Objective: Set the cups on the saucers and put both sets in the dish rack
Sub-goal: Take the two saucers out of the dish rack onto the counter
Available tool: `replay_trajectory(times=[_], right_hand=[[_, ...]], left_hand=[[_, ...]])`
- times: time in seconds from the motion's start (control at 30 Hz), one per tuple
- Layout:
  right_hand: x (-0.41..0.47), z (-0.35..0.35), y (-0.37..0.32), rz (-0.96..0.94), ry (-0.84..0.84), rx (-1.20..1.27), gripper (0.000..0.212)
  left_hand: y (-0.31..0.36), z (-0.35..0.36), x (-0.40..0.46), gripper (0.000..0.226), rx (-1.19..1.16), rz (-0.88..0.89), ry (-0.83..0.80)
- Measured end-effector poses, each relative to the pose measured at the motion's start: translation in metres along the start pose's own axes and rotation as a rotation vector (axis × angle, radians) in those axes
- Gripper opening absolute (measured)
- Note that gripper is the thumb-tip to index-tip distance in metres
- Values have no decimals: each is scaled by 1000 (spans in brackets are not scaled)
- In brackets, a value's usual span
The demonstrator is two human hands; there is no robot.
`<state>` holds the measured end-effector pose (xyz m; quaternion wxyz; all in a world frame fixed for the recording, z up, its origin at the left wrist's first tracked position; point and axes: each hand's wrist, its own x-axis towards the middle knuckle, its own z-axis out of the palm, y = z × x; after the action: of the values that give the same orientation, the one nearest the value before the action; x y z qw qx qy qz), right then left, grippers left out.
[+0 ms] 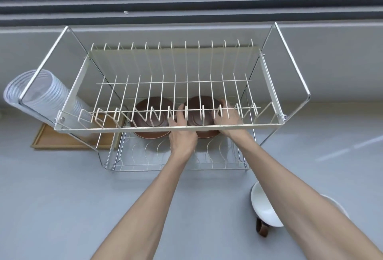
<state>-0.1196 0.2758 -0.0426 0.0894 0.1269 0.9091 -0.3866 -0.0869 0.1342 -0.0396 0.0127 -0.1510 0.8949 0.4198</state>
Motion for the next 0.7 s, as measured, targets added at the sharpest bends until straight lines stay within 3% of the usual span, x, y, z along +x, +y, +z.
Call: replay_trajectory(times=[0.1,0.23,0.37,0.63,0.7], right_hand=[[-2,-4,-15,-65,37,-99,43],[-5,-8,-10,-37,-2,-99,33],[-14,-14,-13,63,-57,-179,47],[-45,-15,-4,121,-59,-186,18],[-55,-14,-4,106,-43,-185,35]], left_hand=[[-3,1,-4,75,60,-2,10],[-7,2,-14,79,87,-5,21],[-9,-2,-25,85,72,-17,5],[-21,-16,-59,93,-41,-61,-15],[-23,-20,-67,96,-62,-59,-5]])
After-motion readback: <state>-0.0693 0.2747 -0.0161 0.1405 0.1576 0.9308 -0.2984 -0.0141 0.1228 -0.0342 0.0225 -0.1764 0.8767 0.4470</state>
